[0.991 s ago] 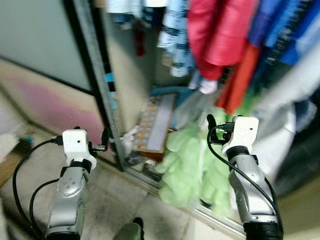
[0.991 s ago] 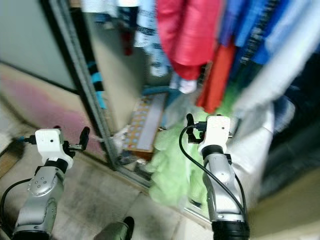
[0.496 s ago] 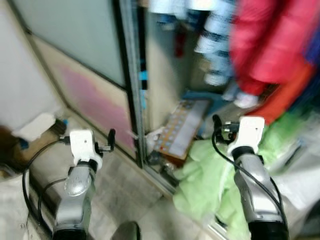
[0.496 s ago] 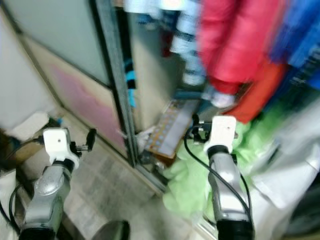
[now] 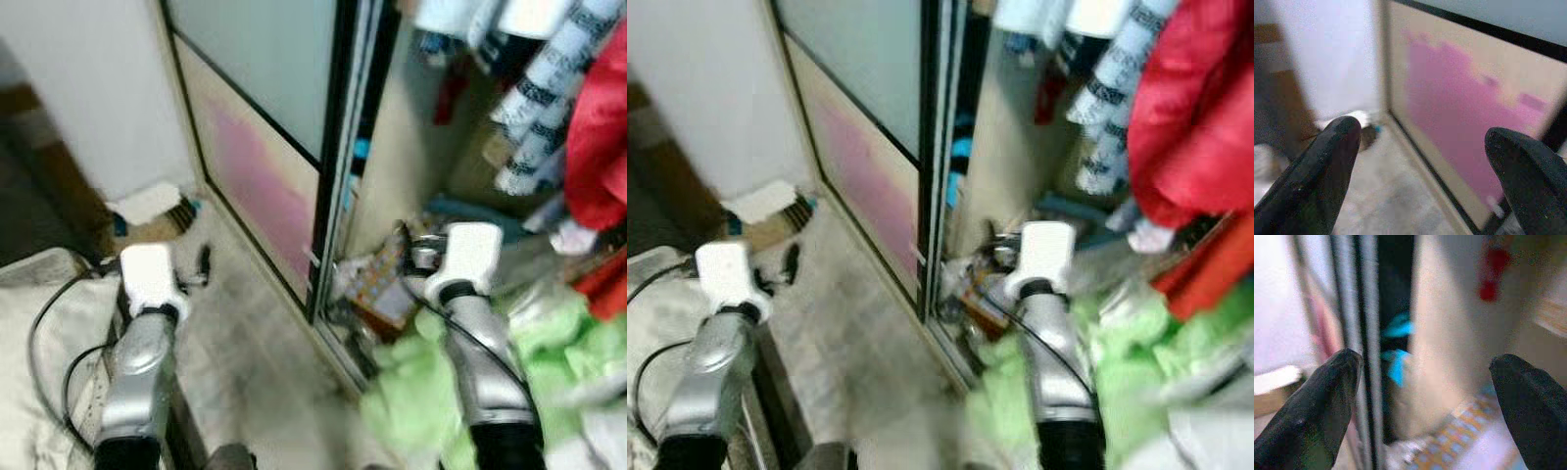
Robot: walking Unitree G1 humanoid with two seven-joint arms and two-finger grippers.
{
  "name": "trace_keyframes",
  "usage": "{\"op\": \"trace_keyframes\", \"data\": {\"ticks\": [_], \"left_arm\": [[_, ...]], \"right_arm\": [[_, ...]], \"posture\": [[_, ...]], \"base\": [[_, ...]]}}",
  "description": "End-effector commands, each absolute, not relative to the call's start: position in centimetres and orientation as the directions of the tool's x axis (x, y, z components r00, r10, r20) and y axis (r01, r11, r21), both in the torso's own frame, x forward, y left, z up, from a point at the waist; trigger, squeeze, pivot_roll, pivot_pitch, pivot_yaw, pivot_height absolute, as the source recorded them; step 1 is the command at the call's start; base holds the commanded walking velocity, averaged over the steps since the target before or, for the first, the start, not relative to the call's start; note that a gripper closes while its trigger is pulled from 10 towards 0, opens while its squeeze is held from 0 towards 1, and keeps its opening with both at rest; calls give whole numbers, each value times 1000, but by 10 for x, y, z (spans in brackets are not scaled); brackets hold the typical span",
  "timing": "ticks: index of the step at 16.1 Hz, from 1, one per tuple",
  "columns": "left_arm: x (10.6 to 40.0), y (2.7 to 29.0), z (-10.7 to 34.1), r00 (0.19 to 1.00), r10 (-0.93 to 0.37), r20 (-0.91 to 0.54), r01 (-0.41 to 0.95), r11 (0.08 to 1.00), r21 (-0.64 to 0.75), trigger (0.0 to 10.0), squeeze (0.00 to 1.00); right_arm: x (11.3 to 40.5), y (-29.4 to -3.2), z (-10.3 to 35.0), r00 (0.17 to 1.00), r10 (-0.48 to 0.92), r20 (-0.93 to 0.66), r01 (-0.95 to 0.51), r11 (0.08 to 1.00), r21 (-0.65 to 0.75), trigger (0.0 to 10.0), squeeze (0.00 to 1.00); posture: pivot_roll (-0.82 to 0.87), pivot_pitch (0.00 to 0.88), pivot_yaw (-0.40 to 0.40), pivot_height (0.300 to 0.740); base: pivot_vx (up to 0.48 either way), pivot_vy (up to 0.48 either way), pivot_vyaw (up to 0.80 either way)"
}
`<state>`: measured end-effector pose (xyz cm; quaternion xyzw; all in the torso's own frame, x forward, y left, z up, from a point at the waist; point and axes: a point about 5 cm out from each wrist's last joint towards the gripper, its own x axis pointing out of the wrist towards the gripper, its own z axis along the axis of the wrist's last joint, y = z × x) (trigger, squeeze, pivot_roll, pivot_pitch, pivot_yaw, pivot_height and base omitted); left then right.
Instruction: Clean up the room
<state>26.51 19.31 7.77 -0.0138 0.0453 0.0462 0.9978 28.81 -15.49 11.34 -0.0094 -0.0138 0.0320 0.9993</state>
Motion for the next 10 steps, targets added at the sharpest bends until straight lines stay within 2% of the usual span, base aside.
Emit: {"op": "trace_keyframes", "data": {"ticks": [1, 3, 10], "left_arm": [[265, 187, 80, 993, 92, -77, -95, 995, -39, 10000, 0], [262, 190, 79, 989, 130, -67, -133, 990, -38, 10000, 0], [269, 188, 84, 993, 101, -61, -103, 994, -32, 10000, 0]], "right_arm": [[289, -161, 111, 998, 65, 15, -65, 997, -30, 10000, 0], [296, -154, 111, 994, 106, 15, -106, 993, -44, 10000, 0], [298, -151, 110, 995, 100, 27, -98, 994, -47, 10000, 0]], "posture": [[49, 0, -80, 740], [72, 0, -104, 740], [49, 0, -60, 740]], "base": [[0, 0, 0], [0, 0, 0], [0, 0, 800]]}}
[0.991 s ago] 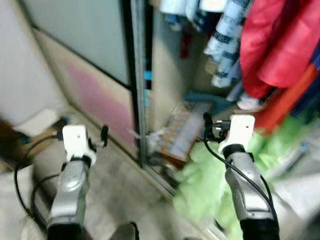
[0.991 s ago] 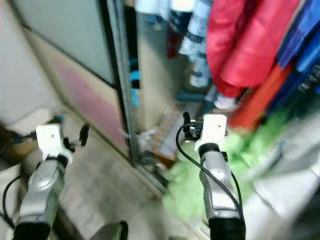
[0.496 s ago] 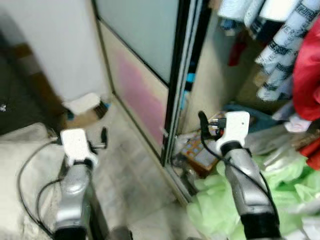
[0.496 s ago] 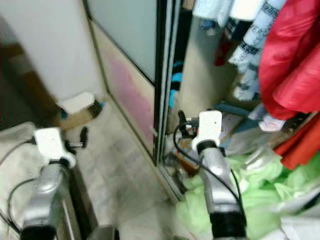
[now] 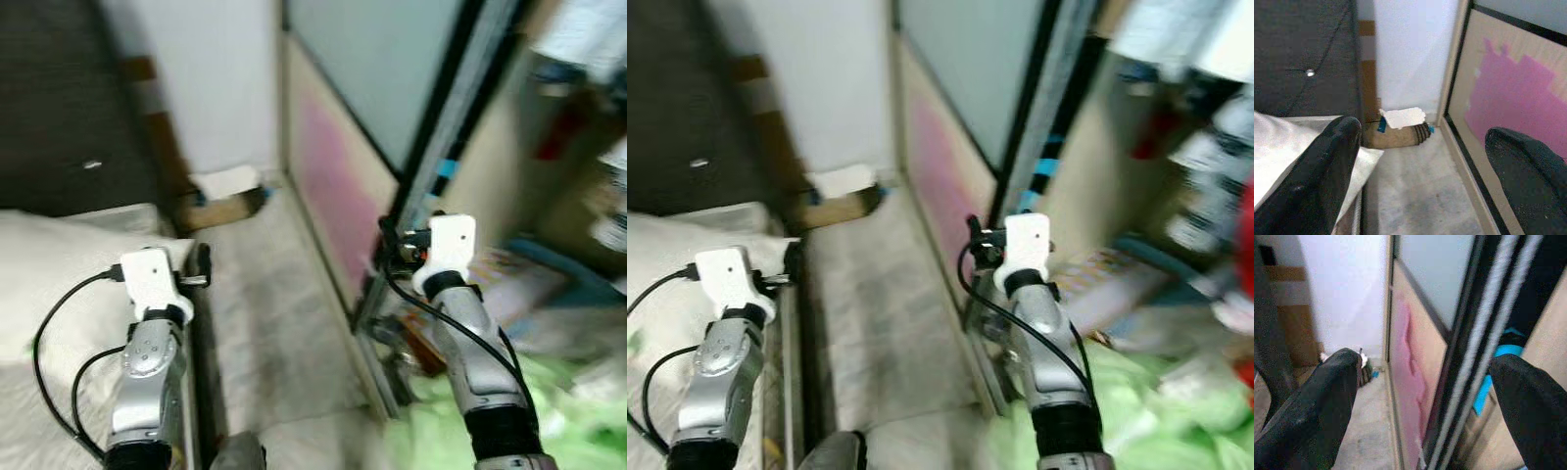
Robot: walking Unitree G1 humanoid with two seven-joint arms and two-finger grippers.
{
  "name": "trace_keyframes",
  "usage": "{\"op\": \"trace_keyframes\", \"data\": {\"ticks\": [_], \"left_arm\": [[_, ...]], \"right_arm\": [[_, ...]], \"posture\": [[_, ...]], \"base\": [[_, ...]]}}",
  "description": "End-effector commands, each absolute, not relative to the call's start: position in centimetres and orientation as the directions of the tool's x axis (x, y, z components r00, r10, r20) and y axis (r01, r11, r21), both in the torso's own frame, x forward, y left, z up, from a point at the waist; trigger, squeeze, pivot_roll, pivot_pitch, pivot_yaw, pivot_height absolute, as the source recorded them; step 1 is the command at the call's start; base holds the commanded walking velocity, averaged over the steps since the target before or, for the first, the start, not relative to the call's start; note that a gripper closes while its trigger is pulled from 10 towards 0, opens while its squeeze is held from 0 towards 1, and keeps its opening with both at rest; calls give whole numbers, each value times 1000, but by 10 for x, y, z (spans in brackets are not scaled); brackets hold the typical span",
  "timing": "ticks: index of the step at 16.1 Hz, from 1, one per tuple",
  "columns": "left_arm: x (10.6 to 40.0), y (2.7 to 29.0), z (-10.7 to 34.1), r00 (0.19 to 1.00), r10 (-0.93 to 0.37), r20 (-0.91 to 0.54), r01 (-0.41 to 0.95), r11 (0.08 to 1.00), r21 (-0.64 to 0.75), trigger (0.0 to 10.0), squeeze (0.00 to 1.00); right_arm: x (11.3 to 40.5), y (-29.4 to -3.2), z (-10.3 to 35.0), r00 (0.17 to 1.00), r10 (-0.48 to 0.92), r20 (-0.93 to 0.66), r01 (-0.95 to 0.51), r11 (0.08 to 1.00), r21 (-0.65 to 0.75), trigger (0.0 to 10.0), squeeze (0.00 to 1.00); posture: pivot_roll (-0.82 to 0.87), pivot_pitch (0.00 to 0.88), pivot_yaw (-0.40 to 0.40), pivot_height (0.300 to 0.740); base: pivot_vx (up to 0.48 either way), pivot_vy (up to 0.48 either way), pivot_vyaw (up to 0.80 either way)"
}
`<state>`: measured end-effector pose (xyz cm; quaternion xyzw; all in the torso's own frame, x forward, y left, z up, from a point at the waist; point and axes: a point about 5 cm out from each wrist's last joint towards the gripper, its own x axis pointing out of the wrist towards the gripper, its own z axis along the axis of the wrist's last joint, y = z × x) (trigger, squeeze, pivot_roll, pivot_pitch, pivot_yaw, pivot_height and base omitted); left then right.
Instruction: Clean up the room
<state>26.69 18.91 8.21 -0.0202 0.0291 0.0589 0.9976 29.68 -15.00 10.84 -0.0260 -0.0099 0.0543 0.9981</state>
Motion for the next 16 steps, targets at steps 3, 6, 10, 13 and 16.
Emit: {"op": "trace_keyframes", "data": {"ticks": [3, 6, 10, 13, 16], "left_arm": [[273, 188, 85, 994, 96, -61, -98, 995, -34, 10000, 0], [277, 186, 86, 996, 78, -54, -79, 997, -20, 10000, 0], [278, 188, 87, 994, 95, -50, -96, 995, -20, 10000, 0], [279, 187, 86, 994, 93, -57, -94, 995, -24, 10000, 0], [280, 186, 85, 994, 82, -68, -84, 996, -34, 10000, 0]], "right_arm": [[300, -151, 110, 995, 93, 36, -91, 995, -50, 10000, 0], [304, -148, 113, 994, 96, 50, -94, 995, -44, 10000, 0], [305, -146, 113, 992, 112, 57, -110, 993, -38, 10000, 0], [306, -145, 115, 989, 130, 66, -128, 991, -42, 10000, 0], [304, -144, 114, 986, 153, 64, -150, 988, -38, 10000, 0]], "posture": [[39, 5, -48, 740], [40, 3, -43, 740], [43, 6, -48, 740], [35, 8, -48, 740], [29, 6, -48, 740]], "base": [[0, 0, 800], [0, 0, 800], [0, 0, 800], [0, 0, 800], [0, 0, 800]]}}
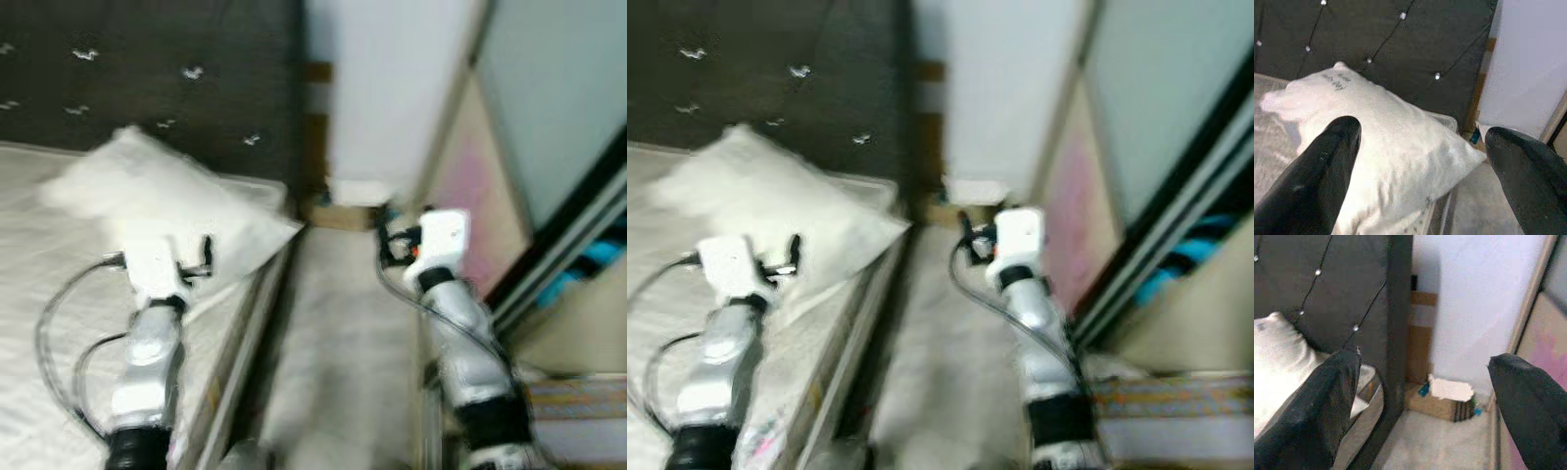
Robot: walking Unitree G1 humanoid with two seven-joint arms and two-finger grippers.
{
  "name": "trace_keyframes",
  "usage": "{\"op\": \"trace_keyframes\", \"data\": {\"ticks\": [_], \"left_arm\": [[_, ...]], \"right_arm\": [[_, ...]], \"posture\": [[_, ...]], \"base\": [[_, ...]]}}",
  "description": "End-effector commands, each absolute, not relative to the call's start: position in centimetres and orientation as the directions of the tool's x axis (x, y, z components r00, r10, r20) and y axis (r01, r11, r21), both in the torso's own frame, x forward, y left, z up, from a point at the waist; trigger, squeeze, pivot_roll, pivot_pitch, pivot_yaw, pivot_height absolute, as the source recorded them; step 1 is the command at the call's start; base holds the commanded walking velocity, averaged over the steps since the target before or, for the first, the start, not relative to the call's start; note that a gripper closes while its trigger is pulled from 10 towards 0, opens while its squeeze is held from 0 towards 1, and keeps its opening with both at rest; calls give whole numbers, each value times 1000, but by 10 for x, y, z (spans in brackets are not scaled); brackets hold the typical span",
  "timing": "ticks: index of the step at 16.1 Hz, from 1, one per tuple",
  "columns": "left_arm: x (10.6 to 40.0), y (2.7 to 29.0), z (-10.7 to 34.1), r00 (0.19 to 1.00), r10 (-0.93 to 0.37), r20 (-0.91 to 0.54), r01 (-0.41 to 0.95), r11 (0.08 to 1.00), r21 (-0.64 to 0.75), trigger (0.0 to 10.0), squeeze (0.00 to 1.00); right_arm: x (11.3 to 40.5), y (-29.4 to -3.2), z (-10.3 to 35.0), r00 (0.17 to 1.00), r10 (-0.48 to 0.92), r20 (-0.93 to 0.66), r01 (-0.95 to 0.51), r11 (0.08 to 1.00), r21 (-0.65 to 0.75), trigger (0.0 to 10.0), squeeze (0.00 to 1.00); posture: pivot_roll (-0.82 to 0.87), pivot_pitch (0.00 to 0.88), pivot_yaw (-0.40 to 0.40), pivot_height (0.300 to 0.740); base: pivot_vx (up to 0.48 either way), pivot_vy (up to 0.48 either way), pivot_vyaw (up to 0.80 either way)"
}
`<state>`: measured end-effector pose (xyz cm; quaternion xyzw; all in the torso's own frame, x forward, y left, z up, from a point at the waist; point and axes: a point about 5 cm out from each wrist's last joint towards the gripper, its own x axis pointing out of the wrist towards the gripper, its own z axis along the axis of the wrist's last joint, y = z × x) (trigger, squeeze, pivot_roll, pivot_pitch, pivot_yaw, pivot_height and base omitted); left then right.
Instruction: Clean up the room
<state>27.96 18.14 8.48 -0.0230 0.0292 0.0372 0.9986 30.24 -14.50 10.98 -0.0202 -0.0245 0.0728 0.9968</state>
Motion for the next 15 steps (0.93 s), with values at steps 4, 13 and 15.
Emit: {"op": "trace_keyframes", "data": {"ticks": [4, 13, 15], "left_arm": [[281, 185, 84, 994, 80, -80, -84, 995, -55, 10000, 0], [291, 181, 88, 997, 62, -53, -64, 998, -25, 10000, 0], [297, 180, 92, 998, 42, -39, -42, 999, -20, 10000, 0]], "right_arm": [[306, -140, 115, 981, 181, 67, -178, 983, -41, 10000, 0], [310, -131, 112, 975, 210, 68, -208, 978, -26, 10000, 0], [311, -128, 112, 973, 219, 73, -218, 976, -16, 10000, 0]], "posture": [[31, 6, -54, 740], [47, 0, -46, 740], [46, 0, -36, 740]], "base": [[0, 0, 797], [0, 0, 794], [0, 0, 794]]}}
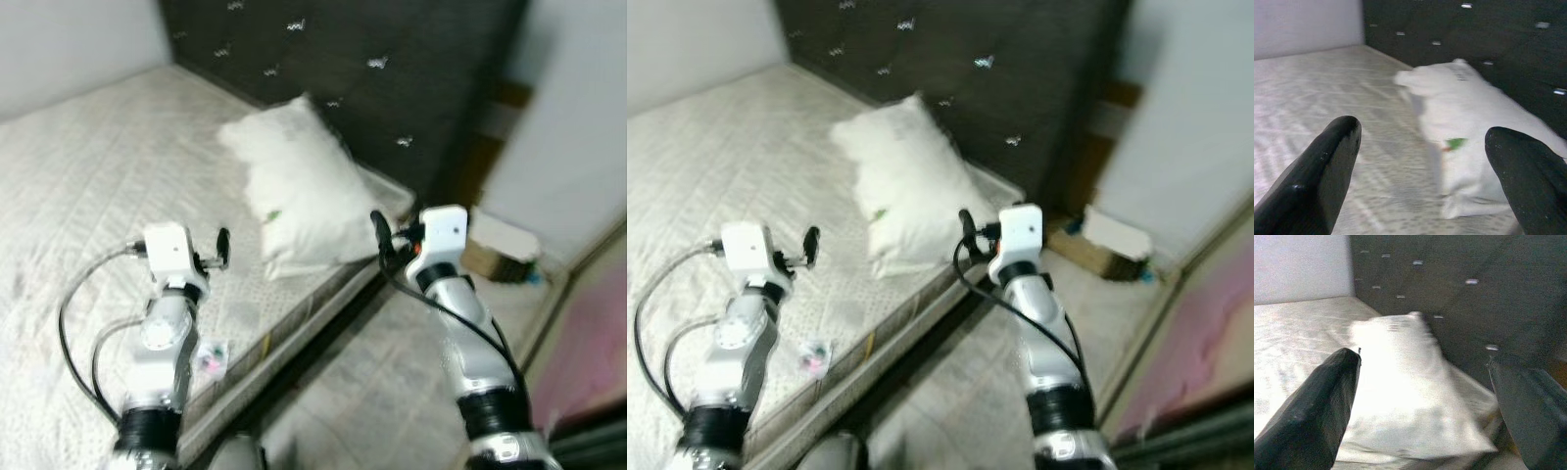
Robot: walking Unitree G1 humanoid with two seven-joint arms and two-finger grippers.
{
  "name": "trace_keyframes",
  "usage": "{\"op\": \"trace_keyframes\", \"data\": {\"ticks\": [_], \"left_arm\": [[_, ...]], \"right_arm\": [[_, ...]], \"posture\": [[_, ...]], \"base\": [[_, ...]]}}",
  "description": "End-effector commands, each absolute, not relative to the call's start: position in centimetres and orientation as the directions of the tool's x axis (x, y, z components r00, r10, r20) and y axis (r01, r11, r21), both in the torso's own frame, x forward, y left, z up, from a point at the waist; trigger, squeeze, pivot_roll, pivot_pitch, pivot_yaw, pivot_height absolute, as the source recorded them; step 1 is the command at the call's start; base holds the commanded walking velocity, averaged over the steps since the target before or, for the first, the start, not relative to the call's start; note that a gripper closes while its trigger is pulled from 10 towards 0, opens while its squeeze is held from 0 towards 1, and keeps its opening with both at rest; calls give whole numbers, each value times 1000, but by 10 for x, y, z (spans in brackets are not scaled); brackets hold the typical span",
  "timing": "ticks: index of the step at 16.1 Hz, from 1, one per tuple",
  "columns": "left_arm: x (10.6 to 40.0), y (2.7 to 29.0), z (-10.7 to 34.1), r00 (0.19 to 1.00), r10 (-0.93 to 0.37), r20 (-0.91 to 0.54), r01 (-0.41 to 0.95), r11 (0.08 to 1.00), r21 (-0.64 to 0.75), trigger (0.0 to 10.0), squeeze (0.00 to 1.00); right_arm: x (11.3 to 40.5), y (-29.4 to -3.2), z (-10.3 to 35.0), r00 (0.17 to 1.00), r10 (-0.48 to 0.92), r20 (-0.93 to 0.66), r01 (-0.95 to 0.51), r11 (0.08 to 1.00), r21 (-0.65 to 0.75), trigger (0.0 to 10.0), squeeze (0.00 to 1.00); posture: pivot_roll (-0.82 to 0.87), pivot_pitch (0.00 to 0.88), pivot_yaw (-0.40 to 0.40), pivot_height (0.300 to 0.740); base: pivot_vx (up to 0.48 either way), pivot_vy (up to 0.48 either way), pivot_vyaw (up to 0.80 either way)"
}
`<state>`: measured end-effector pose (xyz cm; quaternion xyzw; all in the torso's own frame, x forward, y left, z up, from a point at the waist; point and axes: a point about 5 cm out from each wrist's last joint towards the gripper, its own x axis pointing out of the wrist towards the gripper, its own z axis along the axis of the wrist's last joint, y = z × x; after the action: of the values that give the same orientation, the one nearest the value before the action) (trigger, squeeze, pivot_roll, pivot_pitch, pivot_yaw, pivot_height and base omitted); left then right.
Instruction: Clean up the room
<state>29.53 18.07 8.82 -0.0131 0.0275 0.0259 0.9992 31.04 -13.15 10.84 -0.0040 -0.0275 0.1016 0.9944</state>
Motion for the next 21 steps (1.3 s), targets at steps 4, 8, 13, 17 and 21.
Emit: {"op": "trace_keyframes", "data": {"ticks": [4, 8, 13, 17, 21], "left_arm": [[295, 176, 86, 998, 16, -61, -19, 998, -52, 10000, 0], [296, 174, 87, 999, -2, -52, -1, 998, -57, 10000, 0], [296, 172, 87, 999, -5, -51, 1, 997, -79, 10000, 0], [297, 170, 87, 998, -23, -53, 18, 996, -92, 10000, 0], [297, 169, 87, 998, -37, -52, 31, 994, -109, 10000, 0]], "right_arm": [[311, -128, 110, 973, 220, 69, -220, 975, -1, 10000, 0], [313, -124, 111, 968, 239, 78, -240, 971, -1, 10000, 0], [315, -123, 113, 964, 254, 82, -255, 967, -6, 10000, 0], [315, -123, 114, 964, 253, 83, -254, 967, -4, 10000, 0], [315, -123, 114, 961, 260, 90, -261, 965, 10, 10000, 0]], "posture": [[36, 0, -27, 740], [38, 0, -31, 740], [37, 0, -42, 740], [26, 1, -39, 740], [24, 4, -43, 740]], "base": [[0, 0, 794], [0, 0, 792], [0, 0, 789], [0, 0, 792], [0, 0, 594]]}}
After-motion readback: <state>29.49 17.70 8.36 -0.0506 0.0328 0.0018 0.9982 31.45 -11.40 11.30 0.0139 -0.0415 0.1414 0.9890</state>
